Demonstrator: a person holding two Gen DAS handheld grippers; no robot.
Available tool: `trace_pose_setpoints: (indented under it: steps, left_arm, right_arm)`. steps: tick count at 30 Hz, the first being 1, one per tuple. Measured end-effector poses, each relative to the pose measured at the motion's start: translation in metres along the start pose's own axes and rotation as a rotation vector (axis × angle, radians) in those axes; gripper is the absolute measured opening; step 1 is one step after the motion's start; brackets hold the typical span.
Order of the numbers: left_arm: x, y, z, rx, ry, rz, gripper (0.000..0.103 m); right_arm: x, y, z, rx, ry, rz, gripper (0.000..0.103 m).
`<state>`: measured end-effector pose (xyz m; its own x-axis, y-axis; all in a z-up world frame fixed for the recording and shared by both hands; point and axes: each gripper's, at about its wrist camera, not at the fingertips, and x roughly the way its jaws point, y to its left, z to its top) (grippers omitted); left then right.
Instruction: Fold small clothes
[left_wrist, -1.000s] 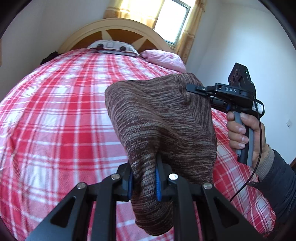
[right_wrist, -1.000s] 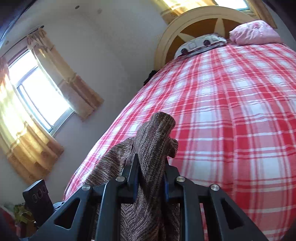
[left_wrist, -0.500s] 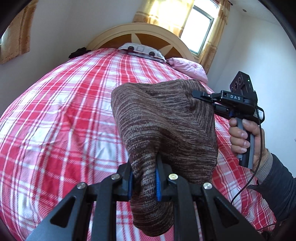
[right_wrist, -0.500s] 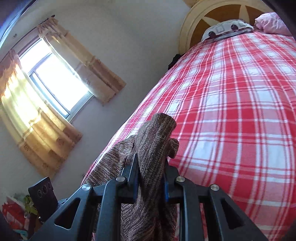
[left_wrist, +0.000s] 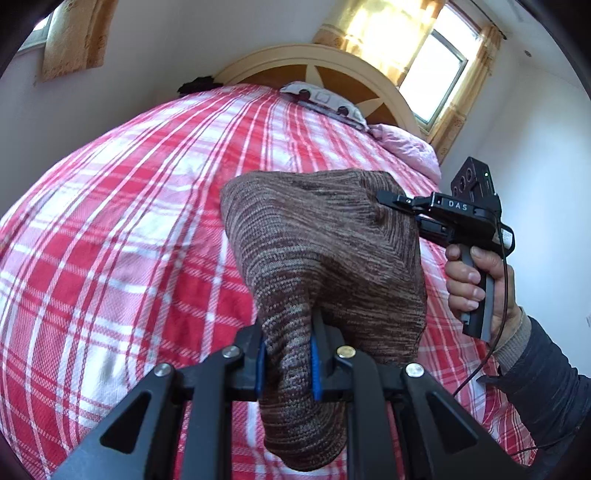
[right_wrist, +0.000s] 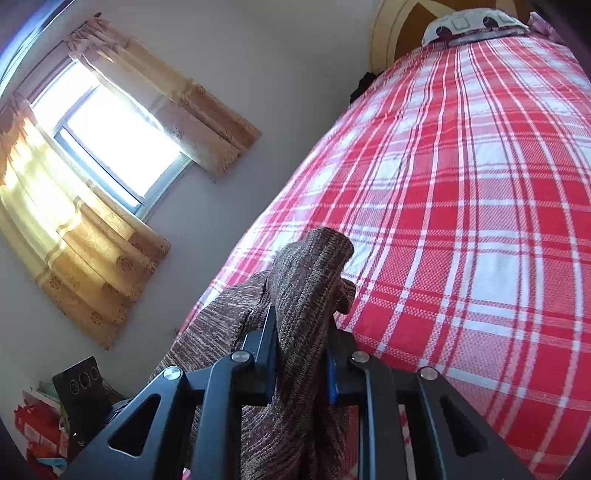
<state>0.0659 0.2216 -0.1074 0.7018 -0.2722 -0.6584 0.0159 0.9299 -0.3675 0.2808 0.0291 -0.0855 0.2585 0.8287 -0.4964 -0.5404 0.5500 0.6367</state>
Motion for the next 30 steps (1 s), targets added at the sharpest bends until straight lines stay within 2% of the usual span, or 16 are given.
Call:
trace_pose_setpoints:
  steps: [6,8,10,15,17,19,20,22,25,26,27,28,29,30]
  left_arm:
    - [0.027,0.017,-0.014,-0.033,0.047,0.013,0.019]
    - [0.033,0.018,-0.017,-0.04,0.047,0.028,0.022]
    - [0.036,0.02,-0.019,-0.052,0.048,0.026,0.024]
    - [0.034,0.024,-0.028,-0.072,0.035,0.04,0.043]
    - [0.032,0.024,-0.031,-0.079,0.028,0.057,0.048]
    - [0.029,0.023,-0.035,-0.072,0.021,0.073,0.052]
    - [0.027,0.023,-0.038,-0.071,0.016,0.084,0.056]
    - [0.023,0.022,-0.041,-0.066,0.006,0.086,0.061]
    - [0.021,0.02,-0.047,-0.054,0.01,0.097,0.062]
    - [0.021,0.018,-0.047,-0.046,0.012,0.097,0.062]
    - [0.02,0.016,-0.049,-0.041,0.013,0.097,0.062]
    - [0.02,0.015,-0.049,-0.038,0.013,0.096,0.062]
    - [0.02,0.013,-0.051,-0.031,0.013,0.099,0.062]
    - [0.02,0.012,-0.052,-0.027,0.014,0.102,0.062]
  right_arm:
    - [0.034,-0.023,-0.007,0.033,0.06,-0.08,0.021]
    - [0.04,-0.034,-0.012,0.061,0.085,-0.097,0.025]
    - [0.036,-0.04,-0.016,0.081,0.095,-0.112,0.036]
    - [-0.002,-0.024,-0.036,0.007,0.078,-0.106,0.037]
    - [-0.022,-0.008,-0.056,-0.012,0.105,-0.043,0.044]
    - [-0.037,0.01,-0.081,-0.038,0.144,-0.011,0.055]
    - [-0.041,0.018,-0.096,-0.047,0.171,0.009,0.055]
    - [-0.041,0.029,-0.122,-0.063,0.23,-0.012,0.056]
    - [-0.034,0.037,-0.151,-0.072,0.299,-0.062,0.056]
    - [-0.034,0.04,-0.157,-0.084,0.286,-0.082,0.056]
    - [-0.036,0.043,-0.16,-0.104,0.257,-0.095,0.056]
    - [-0.036,0.043,-0.161,-0.105,0.253,-0.098,0.05]
    - [-0.035,0.043,-0.161,-0.1,0.253,-0.098,0.038]
    - [-0.035,0.042,-0.162,-0.093,0.259,-0.097,0.017]
